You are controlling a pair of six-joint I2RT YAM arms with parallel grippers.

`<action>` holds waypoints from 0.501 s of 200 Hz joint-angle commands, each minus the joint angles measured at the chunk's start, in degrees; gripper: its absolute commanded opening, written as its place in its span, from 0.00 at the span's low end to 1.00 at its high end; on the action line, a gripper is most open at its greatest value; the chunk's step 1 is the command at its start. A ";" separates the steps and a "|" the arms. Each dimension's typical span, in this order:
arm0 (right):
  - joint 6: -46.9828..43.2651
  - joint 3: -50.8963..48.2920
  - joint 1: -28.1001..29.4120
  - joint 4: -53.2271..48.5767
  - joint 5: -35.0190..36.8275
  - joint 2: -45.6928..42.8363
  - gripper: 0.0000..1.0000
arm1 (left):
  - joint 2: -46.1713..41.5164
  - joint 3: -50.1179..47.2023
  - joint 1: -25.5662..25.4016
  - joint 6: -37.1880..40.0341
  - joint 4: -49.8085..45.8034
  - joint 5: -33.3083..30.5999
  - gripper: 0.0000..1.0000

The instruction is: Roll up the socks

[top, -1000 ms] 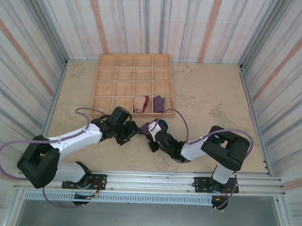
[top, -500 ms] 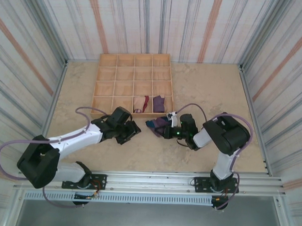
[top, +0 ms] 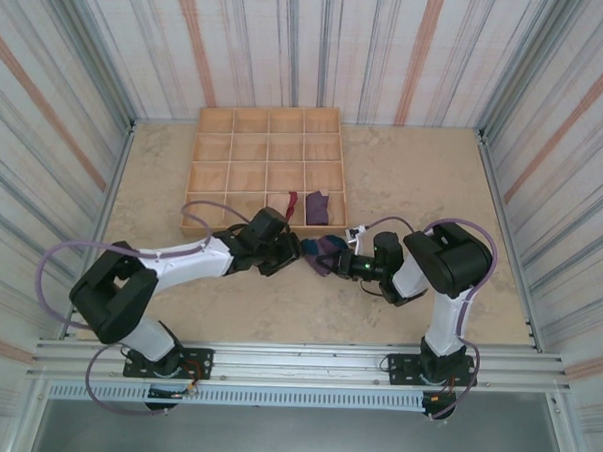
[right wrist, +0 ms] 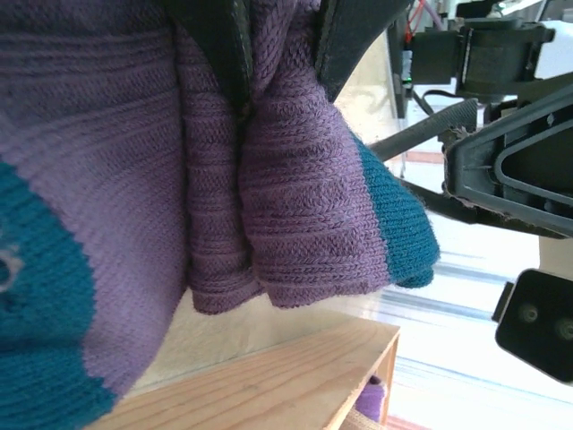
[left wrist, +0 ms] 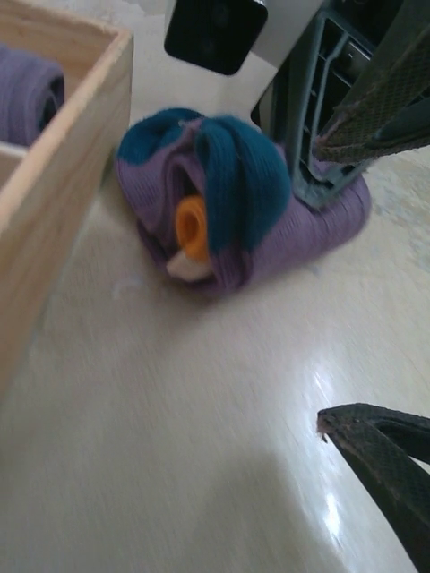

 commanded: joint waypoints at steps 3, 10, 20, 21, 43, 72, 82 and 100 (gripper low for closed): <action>3.92 -4.32 -0.56 -18.18 3.28 3.67 0.00 | 4.21 2.64 -1.19 0.70 3.91 -1.69 0.70; 4.06 -4.24 -0.54 -18.51 3.30 3.79 0.00 | 5.30 2.70 -1.72 0.15 5.11 -2.16 0.69; 4.60 -4.09 -0.72 -18.42 3.25 3.91 0.00 | 6.77 3.28 -2.35 -0.24 5.58 -3.15 0.68; 4.64 -4.12 -0.77 -18.35 3.25 3.91 0.00 | 6.92 3.34 -2.42 -0.28 5.49 -3.23 0.68; 5.85 -4.32 -0.98 -16.98 3.29 4.27 0.00 | 9.82 3.90 -2.66 -1.83 6.23 -3.60 0.63; 6.94 -4.66 -1.25 -15.72 3.07 4.43 0.00 | 13.05 3.84 -2.73 -4.21 6.84 -4.17 0.56; 7.29 -4.70 -1.50 -15.18 2.90 4.46 0.00 | 13.95 3.76 -2.75 -4.78 7.22 -4.24 0.53; 7.87 -4.90 -2.10 -14.10 2.47 4.45 0.00 | 15.10 4.08 -2.57 -5.27 6.76 -4.30 0.41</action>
